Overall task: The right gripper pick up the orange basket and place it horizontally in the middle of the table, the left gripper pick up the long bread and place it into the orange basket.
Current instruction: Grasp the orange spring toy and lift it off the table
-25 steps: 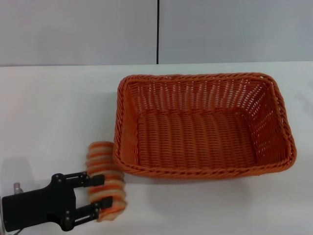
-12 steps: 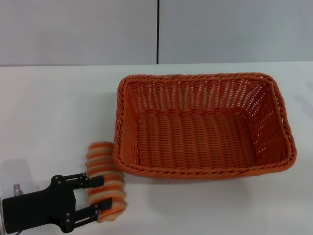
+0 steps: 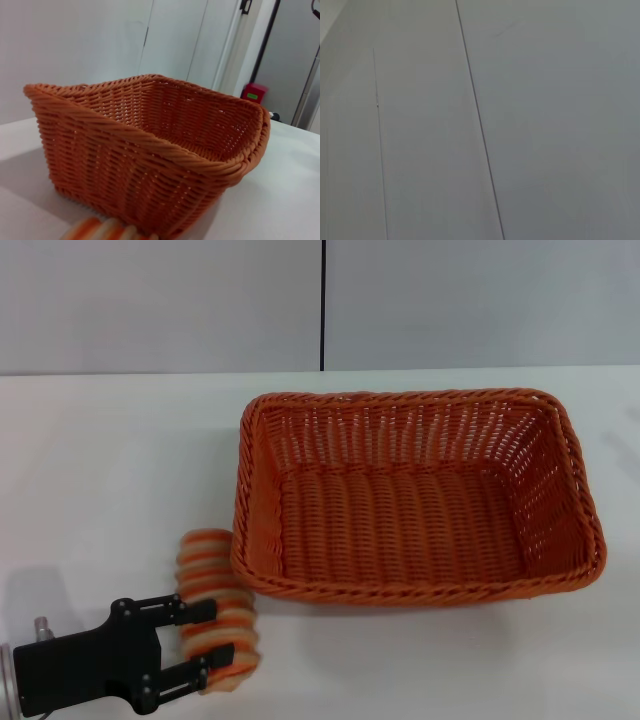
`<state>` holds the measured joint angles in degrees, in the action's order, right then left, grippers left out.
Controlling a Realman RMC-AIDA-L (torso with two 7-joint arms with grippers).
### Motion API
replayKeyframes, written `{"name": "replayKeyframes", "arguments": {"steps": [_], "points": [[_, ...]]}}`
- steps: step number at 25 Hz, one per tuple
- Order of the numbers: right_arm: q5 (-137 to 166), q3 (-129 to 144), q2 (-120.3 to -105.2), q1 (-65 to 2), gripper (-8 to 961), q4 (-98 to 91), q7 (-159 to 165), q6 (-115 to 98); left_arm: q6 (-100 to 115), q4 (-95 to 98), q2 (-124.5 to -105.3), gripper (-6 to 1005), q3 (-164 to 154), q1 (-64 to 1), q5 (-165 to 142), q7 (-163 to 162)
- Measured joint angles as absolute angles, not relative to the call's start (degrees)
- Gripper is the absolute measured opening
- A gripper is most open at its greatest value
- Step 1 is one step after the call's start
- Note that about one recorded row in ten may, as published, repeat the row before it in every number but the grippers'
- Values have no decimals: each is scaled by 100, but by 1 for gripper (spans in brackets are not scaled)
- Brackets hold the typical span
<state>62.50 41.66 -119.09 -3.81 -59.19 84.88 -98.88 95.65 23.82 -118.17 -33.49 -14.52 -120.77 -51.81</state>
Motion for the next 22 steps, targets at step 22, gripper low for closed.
{"name": "replayKeyframes", "arguments": {"steps": [22], "points": [[6238, 4088, -11898, -484, 576, -5783, 8481, -9818, 9179, 2170, -11829, 279, -3304, -1573, -11921, -4801]]}}
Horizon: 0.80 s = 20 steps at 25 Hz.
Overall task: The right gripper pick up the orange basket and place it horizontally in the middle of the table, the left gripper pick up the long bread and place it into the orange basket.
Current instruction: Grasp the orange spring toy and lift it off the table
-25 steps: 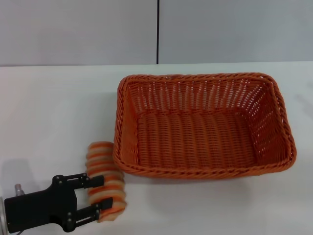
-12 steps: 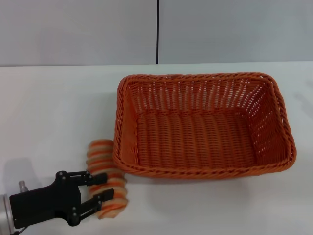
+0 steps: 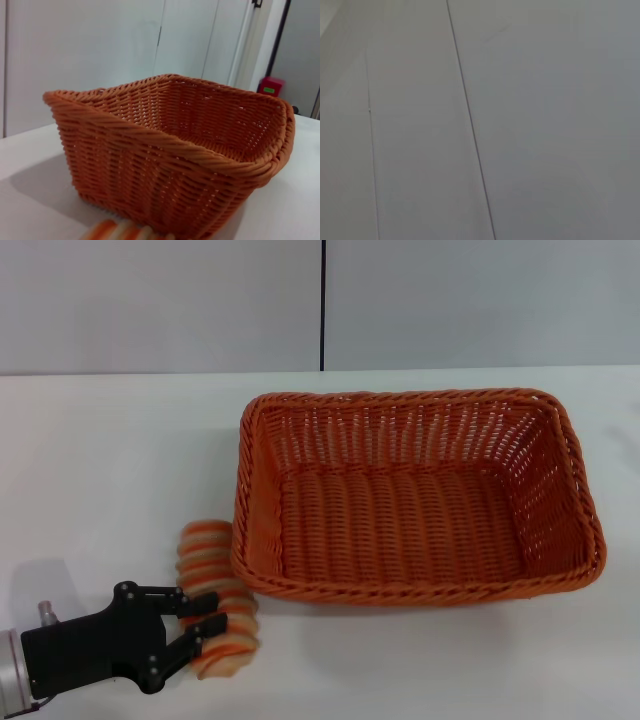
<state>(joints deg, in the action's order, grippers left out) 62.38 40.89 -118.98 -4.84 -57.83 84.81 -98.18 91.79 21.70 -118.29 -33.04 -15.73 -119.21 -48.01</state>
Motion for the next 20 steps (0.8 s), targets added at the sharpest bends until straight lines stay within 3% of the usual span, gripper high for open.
{"name": "replayKeyframes", "arguments": {"steps": [20], "points": [[6220, 3893, -11882, -568, 576, -5642, 8482, -9866, 9511, 2630, -11786, 91, -3130, -1454, -11164, -4768]]}}
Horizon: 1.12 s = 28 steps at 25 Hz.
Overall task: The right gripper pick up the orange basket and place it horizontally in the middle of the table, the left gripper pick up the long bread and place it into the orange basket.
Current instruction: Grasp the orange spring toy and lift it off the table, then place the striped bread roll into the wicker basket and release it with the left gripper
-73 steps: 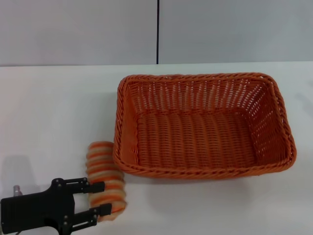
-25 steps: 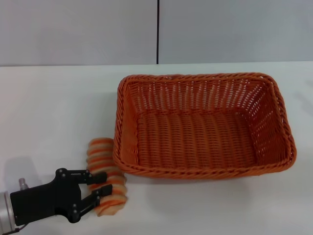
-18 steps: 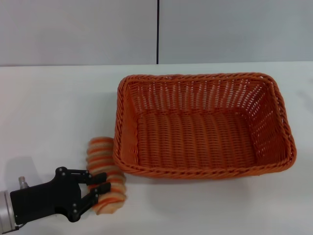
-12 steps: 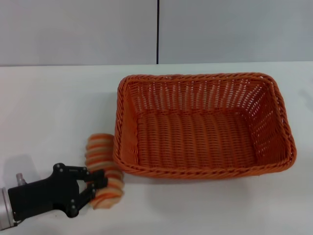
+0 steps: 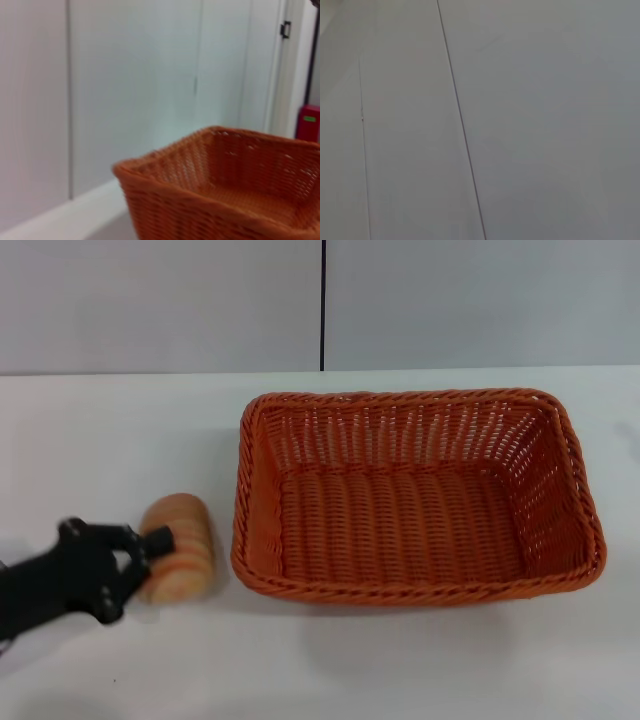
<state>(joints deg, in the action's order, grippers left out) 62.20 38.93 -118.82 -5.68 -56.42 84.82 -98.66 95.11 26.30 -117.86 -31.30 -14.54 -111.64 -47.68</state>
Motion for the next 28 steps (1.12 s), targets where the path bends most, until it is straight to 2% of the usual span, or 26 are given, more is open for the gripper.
{"name": "replayKeyframes", "arguments": {"steps": [9, 28], "points": [[6205, 3844, -11882, -564, 576, -5642, 8487, -9884, 9816, 3294, -11796, 0, -2530, -1628, -10699, -5114], [6204, 3806, -11874, -674, 575, -5500, 8489, -9946, 11082, 3642, -11865, 2, -3094, -2383, -9601, -6367]]}}
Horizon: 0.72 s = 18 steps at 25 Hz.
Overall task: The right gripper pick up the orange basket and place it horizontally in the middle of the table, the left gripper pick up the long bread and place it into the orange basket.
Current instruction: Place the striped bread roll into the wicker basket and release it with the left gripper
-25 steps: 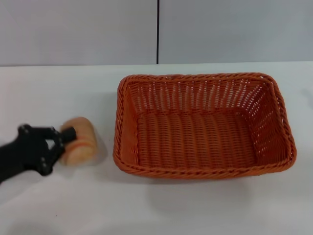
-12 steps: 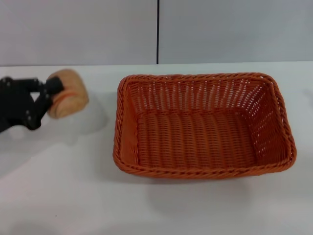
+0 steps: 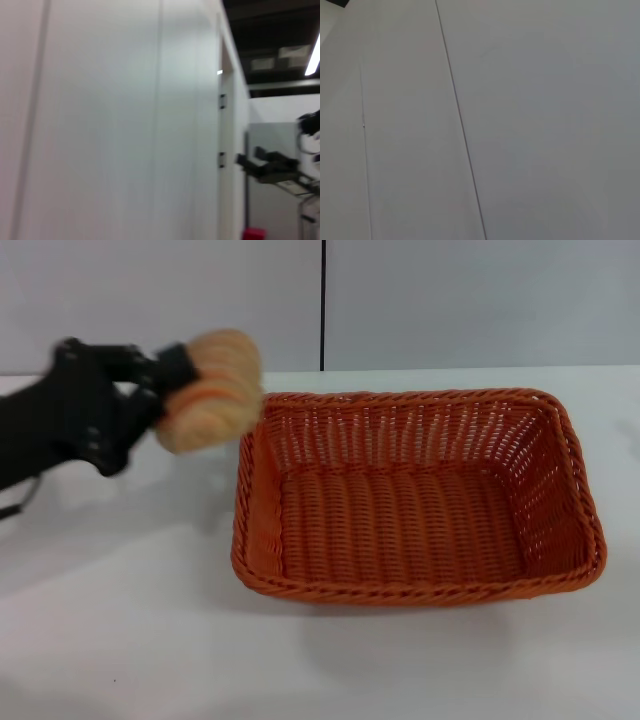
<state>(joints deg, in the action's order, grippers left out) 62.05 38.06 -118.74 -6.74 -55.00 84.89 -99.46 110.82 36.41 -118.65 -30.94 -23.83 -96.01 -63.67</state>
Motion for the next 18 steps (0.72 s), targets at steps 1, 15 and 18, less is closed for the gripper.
{"name": "replayKeyframes", "arguments": {"steps": [1, 15, 18], "points": [[6204, 3805, -11873, -685, 575, -5498, 8489, -9947, 11065, 3570, -11870, 2, -3379, -2386, -9454, -6346], [6234, 3872, -11891, -843, 576, -5462, 8519, -9950, 9702, 2507, -11909, 4, -6722, -2408, -7272, -5277], [6238, 3873, -11887, -877, 577, -5367, 8518, -9962, 9366, 2414, -11910, 4, -7403, -2370, -6691, -5052]]}}
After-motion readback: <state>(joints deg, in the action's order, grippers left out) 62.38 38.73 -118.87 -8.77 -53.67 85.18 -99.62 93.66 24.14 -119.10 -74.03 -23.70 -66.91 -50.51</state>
